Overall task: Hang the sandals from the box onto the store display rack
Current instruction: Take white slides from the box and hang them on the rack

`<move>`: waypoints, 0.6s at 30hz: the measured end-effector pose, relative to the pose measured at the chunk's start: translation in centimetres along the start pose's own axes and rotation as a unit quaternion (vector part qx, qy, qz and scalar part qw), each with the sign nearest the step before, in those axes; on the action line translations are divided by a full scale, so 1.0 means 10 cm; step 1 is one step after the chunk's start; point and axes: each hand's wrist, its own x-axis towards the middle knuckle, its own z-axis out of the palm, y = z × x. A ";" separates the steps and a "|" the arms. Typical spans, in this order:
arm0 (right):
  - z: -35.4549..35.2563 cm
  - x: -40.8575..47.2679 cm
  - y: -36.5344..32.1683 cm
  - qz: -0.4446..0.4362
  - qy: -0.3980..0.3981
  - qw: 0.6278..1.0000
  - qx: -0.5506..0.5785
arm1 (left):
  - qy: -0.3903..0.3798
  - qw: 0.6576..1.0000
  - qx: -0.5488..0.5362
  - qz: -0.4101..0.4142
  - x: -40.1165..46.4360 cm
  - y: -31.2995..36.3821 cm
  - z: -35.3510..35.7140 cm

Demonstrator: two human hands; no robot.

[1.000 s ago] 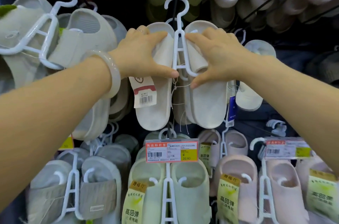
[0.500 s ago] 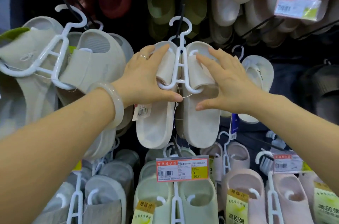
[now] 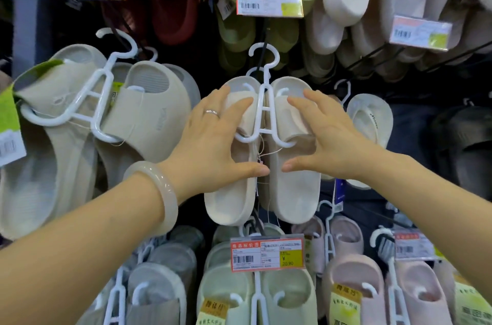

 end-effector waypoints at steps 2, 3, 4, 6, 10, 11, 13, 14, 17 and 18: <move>0.01 -0.03 0.01 -0.012 0.000 1.000 -0.005 | -0.010 0.999 0.028 0.018 -0.04 0.12 -0.01; 0.00 -0.06 0.01 -0.018 0.000 1.000 -0.003 | -0.018 0.999 0.041 0.025 -0.06 0.19 -0.01; 0.00 -0.10 0.03 -0.023 -0.002 1.000 0.000 | -0.027 0.998 0.052 0.030 -0.07 0.27 0.01; -0.04 -0.21 0.10 -0.034 -0.007 0.999 -0.001 | -0.049 0.997 0.060 0.031 -0.09 0.44 0.05; -0.24 -0.55 0.34 -0.029 -0.036 0.999 -0.021 | -0.080 0.995 0.053 0.030 -0.11 0.92 0.19; -0.31 -0.66 0.42 -0.023 -0.047 0.998 -0.027 | -0.084 0.995 0.048 0.031 -0.12 1.07 0.24; -0.46 -0.90 0.61 -0.011 -0.062 0.997 -0.040 | -0.093 0.994 0.033 0.040 -0.16 1.40 0.36; -0.54 -1.04 0.72 -0.008 -0.067 0.997 -0.045 | -0.101 0.994 0.023 0.044 -0.19 1.57 0.43; -0.73 -1.52 1.06 0.011 -0.099 0.992 -0.075 | -0.126 0.991 -0.011 0.051 -0.28 2.12 0.69; -0.80 -1.72 1.18 0.017 -0.112 0.990 -0.086 | -0.133 0.989 -0.022 0.054 -0.32 2.32 0.79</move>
